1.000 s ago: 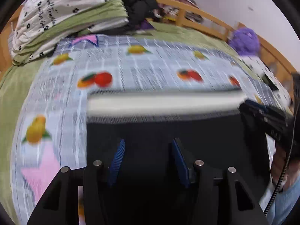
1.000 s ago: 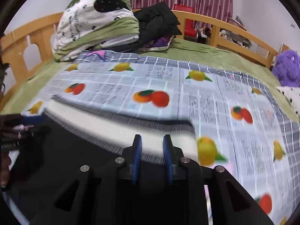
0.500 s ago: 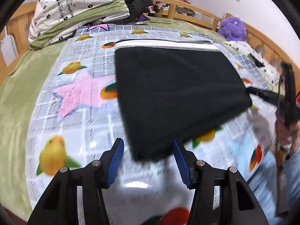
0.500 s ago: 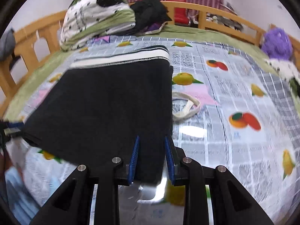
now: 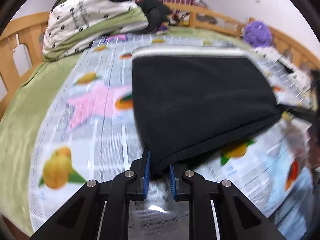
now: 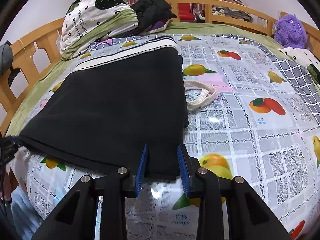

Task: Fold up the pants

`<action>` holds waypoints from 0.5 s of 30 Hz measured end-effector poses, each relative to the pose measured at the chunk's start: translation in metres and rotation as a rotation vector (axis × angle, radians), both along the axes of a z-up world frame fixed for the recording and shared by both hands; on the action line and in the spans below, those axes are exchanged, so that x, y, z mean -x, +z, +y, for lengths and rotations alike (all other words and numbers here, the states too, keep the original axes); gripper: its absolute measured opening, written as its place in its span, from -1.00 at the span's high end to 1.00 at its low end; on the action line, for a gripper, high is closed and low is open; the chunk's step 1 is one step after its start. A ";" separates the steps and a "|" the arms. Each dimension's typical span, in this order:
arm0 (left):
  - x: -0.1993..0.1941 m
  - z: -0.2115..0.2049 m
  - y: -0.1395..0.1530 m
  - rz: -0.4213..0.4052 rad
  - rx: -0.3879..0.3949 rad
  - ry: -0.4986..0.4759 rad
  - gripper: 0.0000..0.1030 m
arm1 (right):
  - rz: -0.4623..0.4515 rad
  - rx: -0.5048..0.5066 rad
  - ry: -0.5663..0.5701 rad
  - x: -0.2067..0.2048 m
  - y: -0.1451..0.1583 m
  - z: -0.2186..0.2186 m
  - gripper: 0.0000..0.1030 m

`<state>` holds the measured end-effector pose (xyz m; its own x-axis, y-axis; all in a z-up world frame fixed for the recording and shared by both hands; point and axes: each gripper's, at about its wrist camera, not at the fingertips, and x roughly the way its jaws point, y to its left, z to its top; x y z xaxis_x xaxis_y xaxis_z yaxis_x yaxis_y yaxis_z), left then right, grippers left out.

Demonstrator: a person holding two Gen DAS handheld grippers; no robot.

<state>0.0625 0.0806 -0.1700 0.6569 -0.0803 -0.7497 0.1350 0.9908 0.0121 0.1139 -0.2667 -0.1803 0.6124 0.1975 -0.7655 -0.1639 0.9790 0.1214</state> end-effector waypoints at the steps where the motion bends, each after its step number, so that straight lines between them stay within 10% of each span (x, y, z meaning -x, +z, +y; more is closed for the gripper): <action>1: 0.004 -0.003 -0.003 -0.008 -0.020 0.002 0.61 | 0.000 0.011 0.004 0.000 0.000 0.001 0.40; 9: 0.036 0.027 0.029 -0.021 0.158 0.027 0.17 | -0.089 -0.019 0.007 0.007 0.030 -0.007 0.30; 15: -0.021 -0.001 0.049 -0.084 0.179 0.011 0.07 | -0.093 -0.027 0.013 -0.014 0.024 0.011 0.30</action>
<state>0.0839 0.0795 -0.1208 0.7183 -0.1998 -0.6665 0.1300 0.9795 -0.1535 0.1280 -0.2556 -0.1562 0.6777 0.2254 -0.7000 -0.1883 0.9733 0.1311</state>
